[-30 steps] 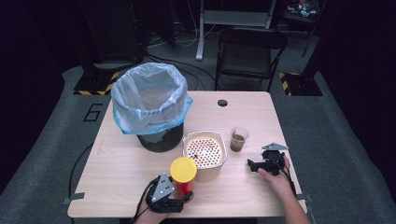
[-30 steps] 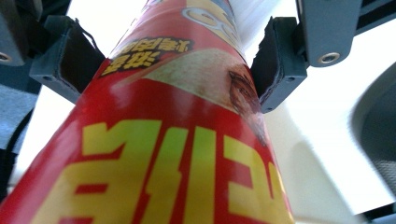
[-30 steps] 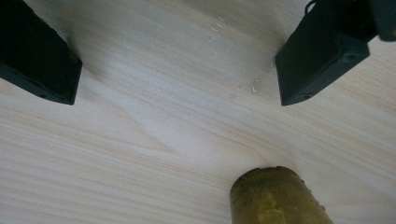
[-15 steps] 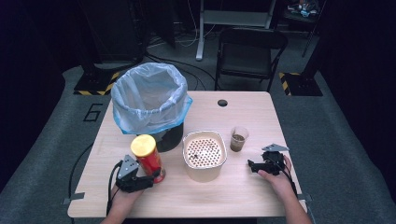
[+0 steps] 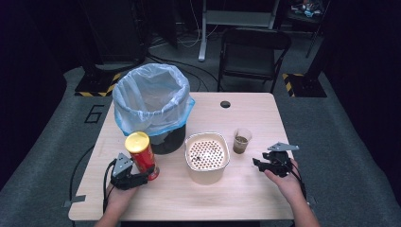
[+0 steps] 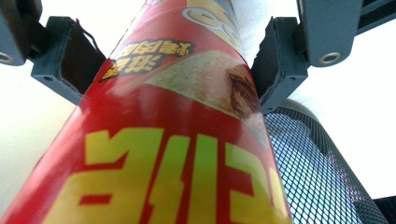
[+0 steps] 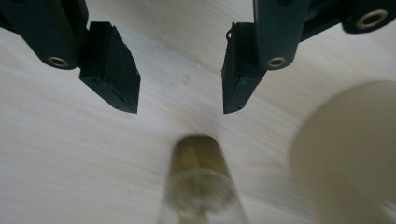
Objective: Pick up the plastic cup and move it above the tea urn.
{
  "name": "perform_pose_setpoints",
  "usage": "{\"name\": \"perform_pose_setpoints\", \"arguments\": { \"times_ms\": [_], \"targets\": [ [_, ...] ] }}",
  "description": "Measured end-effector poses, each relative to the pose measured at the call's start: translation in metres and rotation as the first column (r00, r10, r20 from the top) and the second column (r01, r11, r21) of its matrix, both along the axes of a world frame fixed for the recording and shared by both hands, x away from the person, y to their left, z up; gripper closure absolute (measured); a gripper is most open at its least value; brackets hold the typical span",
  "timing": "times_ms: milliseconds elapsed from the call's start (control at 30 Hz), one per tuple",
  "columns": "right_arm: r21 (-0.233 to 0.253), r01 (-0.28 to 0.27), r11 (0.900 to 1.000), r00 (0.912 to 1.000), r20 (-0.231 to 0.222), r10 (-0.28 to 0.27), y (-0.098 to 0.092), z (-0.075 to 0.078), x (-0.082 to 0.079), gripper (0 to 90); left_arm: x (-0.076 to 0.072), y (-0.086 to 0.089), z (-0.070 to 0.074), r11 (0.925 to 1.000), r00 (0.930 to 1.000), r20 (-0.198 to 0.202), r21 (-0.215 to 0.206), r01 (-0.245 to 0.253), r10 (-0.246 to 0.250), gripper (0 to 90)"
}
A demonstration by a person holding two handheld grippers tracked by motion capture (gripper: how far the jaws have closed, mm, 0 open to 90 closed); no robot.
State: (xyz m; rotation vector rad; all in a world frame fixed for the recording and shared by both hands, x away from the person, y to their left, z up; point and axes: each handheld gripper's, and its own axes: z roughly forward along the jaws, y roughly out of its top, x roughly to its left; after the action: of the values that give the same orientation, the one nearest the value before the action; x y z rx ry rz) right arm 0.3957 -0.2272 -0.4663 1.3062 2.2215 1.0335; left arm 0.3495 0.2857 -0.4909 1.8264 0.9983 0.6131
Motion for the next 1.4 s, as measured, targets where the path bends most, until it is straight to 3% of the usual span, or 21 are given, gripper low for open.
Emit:
{"name": "perform_pose_setpoints", "arguments": {
  "times_ms": [67,100,133,233,333,367,500,667,833,867,1100,1300,1333,1400],
  "targets": [
    [0.019,-0.044,0.999,0.9983,0.040,0.043,0.008,0.020,-0.003,49.1,0.000,0.000,-0.002,0.9998,1.0000,0.001,-0.021,0.000,0.000,23.4],
    [0.019,-0.044,0.999,0.9983,0.040,0.043,0.008,0.020,-0.003,49.1,0.000,0.000,-0.002,0.9998,1.0000,0.001,-0.021,0.000,0.000,23.4],
    [0.029,-0.088,0.996,0.9930,0.082,0.086,0.019,0.041,-0.004,56.0,0.000,0.001,-0.003,0.9997,1.0000,-0.002,-0.025,0.003,-0.003,23.3],
    [0.065,-0.176,0.982,0.9800,0.106,0.168,0.039,0.068,0.000,57.8,0.000,0.001,-0.005,0.9995,1.0000,-0.009,-0.031,0.001,-0.002,23.1],
    [0.077,-0.208,0.975,0.9726,0.122,0.198,0.052,0.076,0.005,57.6,0.001,0.001,-0.006,0.9995,1.0000,-0.010,-0.030,-0.001,0.001,23.0],
    [0.062,-0.238,0.969,0.9661,0.118,0.230,0.069,0.079,0.017,58.6,0.001,0.001,-0.007,0.9997,0.9999,-0.014,-0.026,-0.001,0.001,22.9],
    [0.052,-0.266,0.963,0.9618,0.080,0.262,0.087,0.074,0.035,59.7,0.001,0.001,-0.008,0.9994,0.9998,-0.019,-0.033,-0.001,0.000,22.8],
    [0.061,-0.320,0.946,0.9473,0.046,0.317,0.111,0.066,0.062,65.7,0.001,0.001,-0.008,0.9997,0.9998,-0.020,-0.024,0.003,-0.003,22.8],
    [0.033,-0.316,0.948,0.9486,0.023,0.316,0.118,0.059,0.072,70.1,0.001,0.000,-0.009,0.9997,0.9998,-0.019,-0.026,0.002,-0.002,22.7],
    [0.025,-0.316,0.948,0.9487,0.013,0.316,0.118,0.056,0.074,76.9,0.001,0.000,-0.009,0.9996,0.9999,-0.015,-0.027,0.000,0.000,22.7],
    [0.030,-0.331,0.943,0.9436,0.008,0.331,0.112,0.054,0.062,77.9,0.001,0.000,-0.010,0.9996,0.9999,-0.017,-0.029,0.001,-0.001,22.6],
    [0.045,-0.364,0.930,0.9314,0.014,0.364,0.106,0.052,0.035,77.7,0.001,0.000,-0.010,0.9998,0.9999,-0.016,-0.019,0.003,-0.003,22.6],
    [0.048,-0.373,0.927,0.9279,0.016,0.372,0.105,0.052,0.024,78.3,0.001,0.000,-0.010,0.9998,0.9998,-0.019,-0.020,0.002,-0.003,22.6],
    [0.039,-0.373,0.927,0.9279,0.021,0.372,0.104,0.052,0.015,78.9,0.001,0.000,-0.010,0.9998,0.9998,-0.019,-0.020,0.002,-0.002,22.6]
  ]
}}
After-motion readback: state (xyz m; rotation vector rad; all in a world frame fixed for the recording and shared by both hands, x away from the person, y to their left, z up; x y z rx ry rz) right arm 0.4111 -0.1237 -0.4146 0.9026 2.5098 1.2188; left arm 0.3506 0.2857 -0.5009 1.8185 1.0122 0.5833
